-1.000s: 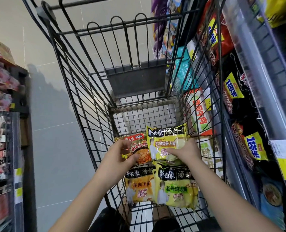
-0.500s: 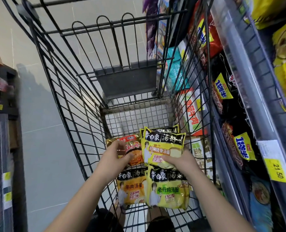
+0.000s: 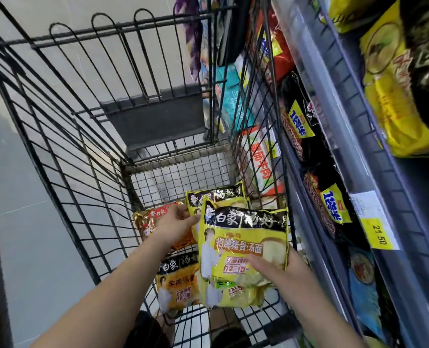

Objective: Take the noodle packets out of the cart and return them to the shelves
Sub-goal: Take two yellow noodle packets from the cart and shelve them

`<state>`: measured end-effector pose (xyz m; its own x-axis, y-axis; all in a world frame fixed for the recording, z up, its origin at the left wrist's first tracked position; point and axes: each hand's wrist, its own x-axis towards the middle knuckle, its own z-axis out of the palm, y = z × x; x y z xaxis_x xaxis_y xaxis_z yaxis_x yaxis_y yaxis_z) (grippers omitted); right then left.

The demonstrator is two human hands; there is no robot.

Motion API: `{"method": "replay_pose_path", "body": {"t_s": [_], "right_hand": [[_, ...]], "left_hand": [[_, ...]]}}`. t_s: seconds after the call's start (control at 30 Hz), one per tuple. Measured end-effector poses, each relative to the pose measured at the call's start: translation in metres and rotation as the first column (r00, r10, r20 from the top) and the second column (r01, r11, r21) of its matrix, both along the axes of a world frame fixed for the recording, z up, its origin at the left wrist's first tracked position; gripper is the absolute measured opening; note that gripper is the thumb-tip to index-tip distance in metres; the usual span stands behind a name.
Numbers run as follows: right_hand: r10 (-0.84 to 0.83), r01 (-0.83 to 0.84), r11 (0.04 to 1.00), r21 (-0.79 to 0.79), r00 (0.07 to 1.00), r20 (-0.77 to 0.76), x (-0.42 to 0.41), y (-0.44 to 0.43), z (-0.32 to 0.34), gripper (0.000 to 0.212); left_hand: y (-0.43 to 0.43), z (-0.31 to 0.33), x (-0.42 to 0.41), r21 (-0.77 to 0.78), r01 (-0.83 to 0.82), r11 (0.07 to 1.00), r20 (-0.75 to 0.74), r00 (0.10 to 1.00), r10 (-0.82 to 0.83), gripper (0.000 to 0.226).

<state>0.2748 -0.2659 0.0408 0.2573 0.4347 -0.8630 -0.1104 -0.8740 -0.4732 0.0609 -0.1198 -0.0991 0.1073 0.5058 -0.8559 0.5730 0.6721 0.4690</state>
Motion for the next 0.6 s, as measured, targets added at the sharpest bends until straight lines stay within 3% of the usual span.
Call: {"method": "replay_pose_path", "body": {"t_s": [0.17,0.27,0.37,0.43,0.6], "right_hand": [[0.006,-0.005,1.000,0.010,1.000,-0.023,0.002,-0.010,0.015,0.057],[0.011,-0.010,1.000,0.024,1.000,-0.025,0.006,-0.013,0.019,0.066],[-0.009,0.009,0.999,0.033,1.000,-0.025,0.009,-0.011,0.028,0.048],[0.010,-0.009,0.999,0.053,1.000,-0.024,0.012,-0.009,0.034,0.042],[0.018,-0.015,0.996,0.088,0.999,-0.034,0.023,-0.006,0.043,0.049]], "left_hand": [[-0.003,-0.025,0.018,-0.029,0.007,1.000,-0.047,0.999,-0.009,0.041],[-0.003,-0.035,0.023,-0.019,0.009,1.000,-0.065,0.998,-0.010,0.034],[-0.006,-0.036,0.022,0.046,-0.080,0.996,-0.140,0.986,0.086,0.051],[-0.010,-0.036,0.018,0.093,-0.053,0.994,-0.182,0.981,0.069,0.051],[-0.022,-0.042,0.008,-0.082,-0.026,0.996,-0.047,0.999,0.022,0.065]]}}
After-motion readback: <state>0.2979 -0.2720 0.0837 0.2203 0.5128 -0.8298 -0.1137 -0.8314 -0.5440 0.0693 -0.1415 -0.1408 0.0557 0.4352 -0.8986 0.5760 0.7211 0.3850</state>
